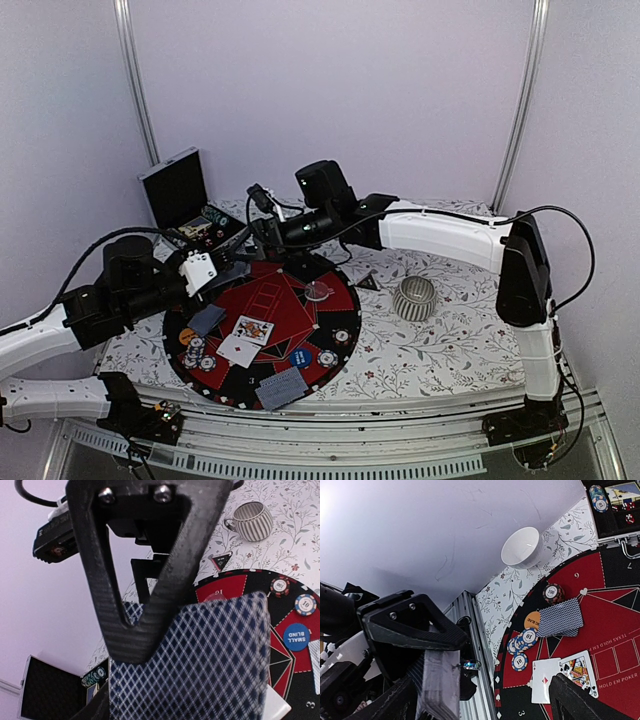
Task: Distribute texas hold em gaming equipment
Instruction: Pick up the poker card from the face-down deck piles.
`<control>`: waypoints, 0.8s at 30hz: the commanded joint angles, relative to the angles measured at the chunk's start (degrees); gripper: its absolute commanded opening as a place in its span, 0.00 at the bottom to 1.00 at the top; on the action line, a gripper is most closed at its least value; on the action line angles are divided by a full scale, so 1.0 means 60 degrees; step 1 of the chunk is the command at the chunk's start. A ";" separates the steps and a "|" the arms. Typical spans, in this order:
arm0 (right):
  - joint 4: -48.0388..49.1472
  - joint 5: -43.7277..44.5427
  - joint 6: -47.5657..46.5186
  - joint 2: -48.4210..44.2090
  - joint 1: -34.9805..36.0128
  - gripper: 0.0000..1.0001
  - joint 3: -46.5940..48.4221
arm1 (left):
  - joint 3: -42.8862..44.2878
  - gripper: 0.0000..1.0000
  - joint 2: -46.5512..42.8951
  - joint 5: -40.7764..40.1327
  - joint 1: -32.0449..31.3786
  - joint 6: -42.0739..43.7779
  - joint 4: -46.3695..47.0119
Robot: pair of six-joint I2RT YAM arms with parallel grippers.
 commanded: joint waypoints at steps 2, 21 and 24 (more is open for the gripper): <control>-0.1075 0.0685 -0.0479 0.0447 0.0038 0.92 0.0621 | -0.0093 0.49 -0.0148 -0.0191 -0.0105 0.0060 0.0279; -0.2155 0.0939 -0.1360 -0.0291 -0.0118 0.79 0.0773 | -0.0151 0.50 -0.0152 -0.0404 -0.0117 0.0089 0.0358; -0.2155 0.0569 -0.1320 -0.0306 -0.0119 0.69 0.0838 | -0.0151 0.50 -0.0135 -0.0427 -0.0115 0.0089 0.0354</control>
